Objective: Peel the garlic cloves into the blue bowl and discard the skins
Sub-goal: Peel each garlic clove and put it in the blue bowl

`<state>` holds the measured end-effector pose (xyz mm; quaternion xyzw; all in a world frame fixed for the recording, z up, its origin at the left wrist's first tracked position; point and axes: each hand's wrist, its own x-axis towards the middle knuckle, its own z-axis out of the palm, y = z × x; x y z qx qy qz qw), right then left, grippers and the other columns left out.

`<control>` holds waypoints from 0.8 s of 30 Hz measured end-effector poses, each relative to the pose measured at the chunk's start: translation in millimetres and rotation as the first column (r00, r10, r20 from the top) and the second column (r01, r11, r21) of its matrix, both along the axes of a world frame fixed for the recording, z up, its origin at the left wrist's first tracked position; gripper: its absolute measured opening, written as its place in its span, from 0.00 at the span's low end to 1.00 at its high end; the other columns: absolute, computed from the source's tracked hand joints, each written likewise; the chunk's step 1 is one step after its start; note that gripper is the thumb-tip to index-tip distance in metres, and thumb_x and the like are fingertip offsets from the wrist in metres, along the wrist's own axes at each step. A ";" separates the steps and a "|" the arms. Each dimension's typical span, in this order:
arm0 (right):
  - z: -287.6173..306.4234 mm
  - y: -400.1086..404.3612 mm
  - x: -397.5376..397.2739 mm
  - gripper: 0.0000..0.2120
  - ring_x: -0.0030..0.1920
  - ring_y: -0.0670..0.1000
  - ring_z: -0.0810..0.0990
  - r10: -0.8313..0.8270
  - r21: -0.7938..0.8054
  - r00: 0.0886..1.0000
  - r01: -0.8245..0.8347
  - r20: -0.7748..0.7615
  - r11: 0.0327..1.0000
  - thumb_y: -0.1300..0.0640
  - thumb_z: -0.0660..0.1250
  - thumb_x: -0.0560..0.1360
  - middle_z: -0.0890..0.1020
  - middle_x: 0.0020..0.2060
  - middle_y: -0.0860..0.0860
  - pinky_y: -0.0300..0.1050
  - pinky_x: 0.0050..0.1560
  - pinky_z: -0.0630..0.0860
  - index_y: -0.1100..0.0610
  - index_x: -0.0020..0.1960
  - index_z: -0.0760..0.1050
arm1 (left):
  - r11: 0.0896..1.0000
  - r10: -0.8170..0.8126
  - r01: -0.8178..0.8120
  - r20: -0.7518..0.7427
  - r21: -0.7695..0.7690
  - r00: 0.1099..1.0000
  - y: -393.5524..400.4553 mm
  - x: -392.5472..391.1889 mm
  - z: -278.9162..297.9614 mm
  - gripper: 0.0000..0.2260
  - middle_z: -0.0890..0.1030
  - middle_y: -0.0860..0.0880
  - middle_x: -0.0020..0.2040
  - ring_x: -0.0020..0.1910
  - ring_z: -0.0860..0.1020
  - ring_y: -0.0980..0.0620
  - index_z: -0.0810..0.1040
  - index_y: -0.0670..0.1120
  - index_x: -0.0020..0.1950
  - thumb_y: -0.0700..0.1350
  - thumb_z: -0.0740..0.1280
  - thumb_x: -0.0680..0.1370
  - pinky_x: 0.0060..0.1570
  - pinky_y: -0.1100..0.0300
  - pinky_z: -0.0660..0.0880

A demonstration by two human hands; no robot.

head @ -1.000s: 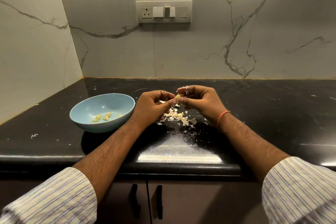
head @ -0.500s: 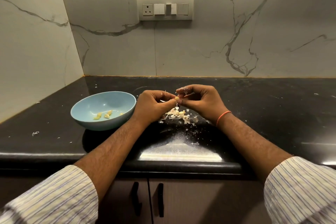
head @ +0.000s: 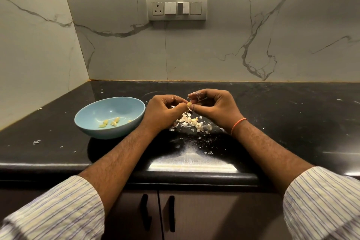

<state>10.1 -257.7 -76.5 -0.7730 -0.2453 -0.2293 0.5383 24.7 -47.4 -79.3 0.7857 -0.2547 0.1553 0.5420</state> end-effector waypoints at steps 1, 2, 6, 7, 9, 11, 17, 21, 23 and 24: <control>0.0 -0.5 0.1 0.15 0.49 0.53 0.89 -0.002 -0.006 1.000 0.002 0.002 1.000 0.61 0.81 0.72 0.89 0.48 0.53 0.54 0.53 0.86 0.60 0.58 0.85 | 1.000 -0.004 0.004 -0.005 -0.003 1.000 -0.1 -0.4 0.4 0.04 0.86 0.51 0.35 0.31 0.83 0.55 0.88 0.51 0.49 0.43 0.74 0.80 0.35 0.57 0.81; 0.1 -1.2 0.1 0.15 0.49 0.52 0.89 -0.005 -0.015 1.000 0.005 0.007 1.000 0.62 0.80 0.72 0.89 0.49 0.52 0.53 0.53 0.86 0.60 0.59 0.85 | 1.000 -0.011 0.011 -0.008 -0.005 1.000 0.1 -0.9 1.0 0.03 0.86 0.51 0.35 0.31 0.83 0.55 0.88 0.50 0.50 0.44 0.74 0.80 0.34 0.58 0.81; -0.4 -2.8 1.2 0.15 0.50 0.50 0.89 -0.022 -0.037 0.999 0.023 0.025 0.999 0.62 0.79 0.73 0.89 0.50 0.51 0.51 0.54 0.86 0.58 0.60 0.85 | 0.999 -0.031 0.031 -0.039 -0.017 0.999 1.5 -0.9 1.0 0.03 0.87 0.47 0.37 0.32 0.84 0.48 0.87 0.48 0.51 0.46 0.76 0.79 0.33 0.54 0.83; -0.7 -2.8 1.3 0.15 0.51 0.49 0.89 -0.029 -0.039 0.999 0.030 0.030 0.999 0.62 0.79 0.73 0.89 0.50 0.51 0.51 0.55 0.86 0.58 0.60 0.85 | 0.999 -0.032 0.032 -0.046 -0.020 0.998 1.6 -1.1 1.0 0.03 0.87 0.47 0.37 0.33 0.84 0.46 0.87 0.49 0.51 0.46 0.76 0.79 0.33 0.53 0.83; -1.1 -2.8 1.5 0.15 0.51 0.49 0.89 -0.032 -0.045 0.999 0.034 0.035 0.998 0.62 0.80 0.73 0.89 0.51 0.50 0.50 0.55 0.86 0.58 0.60 0.85 | 0.999 -0.035 0.032 -0.070 -0.038 0.997 1.8 -1.2 1.0 0.01 0.87 0.47 0.37 0.33 0.84 0.46 0.87 0.51 0.49 0.47 0.76 0.79 0.33 0.54 0.82; -0.9 -2.6 1.1 0.17 0.51 0.48 0.89 -0.027 -0.061 0.999 0.030 0.043 0.998 0.61 0.80 0.73 0.89 0.51 0.50 0.50 0.55 0.86 0.58 0.60 0.85 | 0.998 -0.035 0.029 -0.098 -0.062 0.995 1.5 -1.7 2.0 0.01 0.87 0.46 0.36 0.32 0.83 0.49 0.87 0.52 0.48 0.46 0.76 0.79 0.32 0.58 0.81; -0.4 -1.3 -1.0 0.17 0.49 0.46 0.88 -0.056 -0.096 0.991 0.068 0.121 0.993 0.57 0.82 0.72 0.89 0.50 0.49 0.46 0.53 0.86 0.58 0.59 0.85 | 0.997 -0.049 0.037 -0.165 -0.075 0.985 -0.8 -2.3 3.0 0.02 0.88 0.46 0.37 0.33 0.83 0.48 0.88 0.52 0.48 0.46 0.76 0.79 0.34 0.56 0.80; 0.2 -2.4 -1.0 0.17 0.50 0.46 0.88 -0.069 -0.111 0.986 0.086 0.149 0.990 0.59 0.81 0.72 0.89 0.50 0.49 0.45 0.53 0.86 0.59 0.59 0.86 | 0.995 -0.058 0.040 -0.200 -0.090 0.978 -0.9 1.9 1.1 0.01 0.88 0.44 0.40 0.42 0.85 0.32 0.88 0.51 0.50 0.47 0.76 0.79 0.41 0.49 0.81; 0.6 -2.6 -1.6 0.17 0.50 0.45 0.88 -0.073 -0.121 0.984 0.093 0.160 0.988 0.59 0.81 0.72 0.89 0.50 0.49 0.45 0.53 0.86 0.59 0.59 0.86 | 0.995 -0.057 0.038 -0.206 -0.093 0.977 -0.7 2.8 0.2 0.02 0.88 0.44 0.40 0.42 0.86 0.34 0.88 0.50 0.50 0.46 0.76 0.79 0.39 0.51 0.81; 0.7 -2.3 -1.9 0.17 0.50 0.45 0.88 -0.075 -0.124 0.984 0.096 0.162 0.988 0.58 0.81 0.72 0.89 0.50 0.49 0.46 0.53 0.86 0.59 0.59 0.86 | 0.995 -0.058 0.039 -0.210 -0.094 0.976 -0.5 2.6 0.4 0.02 0.88 0.44 0.40 0.40 0.86 0.38 0.88 0.49 0.50 0.46 0.76 0.79 0.37 0.53 0.80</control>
